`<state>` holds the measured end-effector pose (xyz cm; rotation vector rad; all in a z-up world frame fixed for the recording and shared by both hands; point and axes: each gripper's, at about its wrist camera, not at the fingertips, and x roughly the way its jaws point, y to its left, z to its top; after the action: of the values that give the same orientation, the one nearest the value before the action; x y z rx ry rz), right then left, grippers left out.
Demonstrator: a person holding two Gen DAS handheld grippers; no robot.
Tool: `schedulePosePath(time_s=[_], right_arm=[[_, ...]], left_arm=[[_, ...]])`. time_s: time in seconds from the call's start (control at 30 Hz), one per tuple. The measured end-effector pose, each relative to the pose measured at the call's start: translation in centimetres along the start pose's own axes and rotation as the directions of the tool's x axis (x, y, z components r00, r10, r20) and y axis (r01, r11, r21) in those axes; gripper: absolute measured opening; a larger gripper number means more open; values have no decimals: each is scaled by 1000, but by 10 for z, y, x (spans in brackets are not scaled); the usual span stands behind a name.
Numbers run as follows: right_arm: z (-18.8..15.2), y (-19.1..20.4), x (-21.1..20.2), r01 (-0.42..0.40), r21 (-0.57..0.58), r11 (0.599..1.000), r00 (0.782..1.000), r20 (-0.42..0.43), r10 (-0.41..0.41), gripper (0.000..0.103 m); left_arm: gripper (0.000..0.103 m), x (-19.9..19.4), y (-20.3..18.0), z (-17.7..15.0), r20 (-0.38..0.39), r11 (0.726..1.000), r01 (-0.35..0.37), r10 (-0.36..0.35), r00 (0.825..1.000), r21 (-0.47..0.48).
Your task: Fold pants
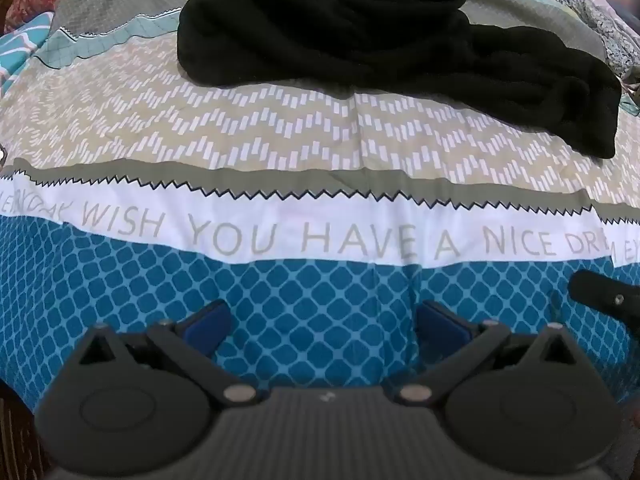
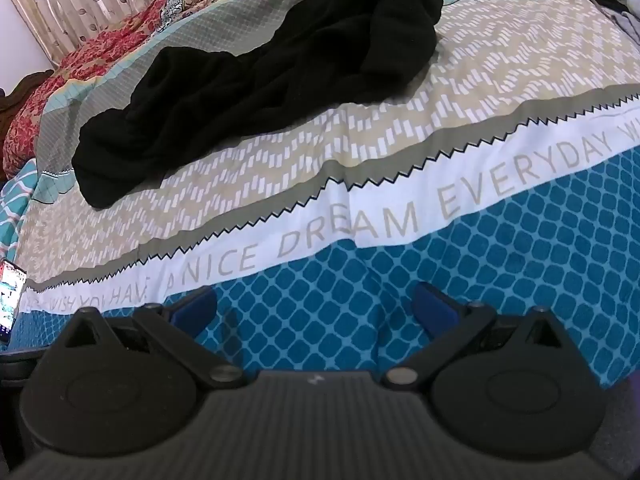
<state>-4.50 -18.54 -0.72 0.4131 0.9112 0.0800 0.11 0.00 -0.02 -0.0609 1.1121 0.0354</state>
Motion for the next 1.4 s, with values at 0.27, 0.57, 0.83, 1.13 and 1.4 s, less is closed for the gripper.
schedulePosePath(time_s=[0.27,0.57,0.83,1.13,1.4], right_arm=[[0,1,-1,5,-13,1000,1000,3,-5,103],[26,-20,-19,11,-12,1000,992,126,-10,66],[85,-58,-13,41,53,998,969,241,-53,69],[130,-53,55,58,29,998,980,190,-62,22],[169,-53,-65,-81,36,996,879,474,54,10]], left_arm=[[103,-4,2,2,22,1000,15,-16,1000,16],[97,-31,77,56,206,982,77,-41,978,-170],[100,27,124,155,253,955,43,34,967,-295],[12,57,95,179,178,974,53,-13,984,-222],[12,-95,135,176,444,892,408,-290,848,-196]])
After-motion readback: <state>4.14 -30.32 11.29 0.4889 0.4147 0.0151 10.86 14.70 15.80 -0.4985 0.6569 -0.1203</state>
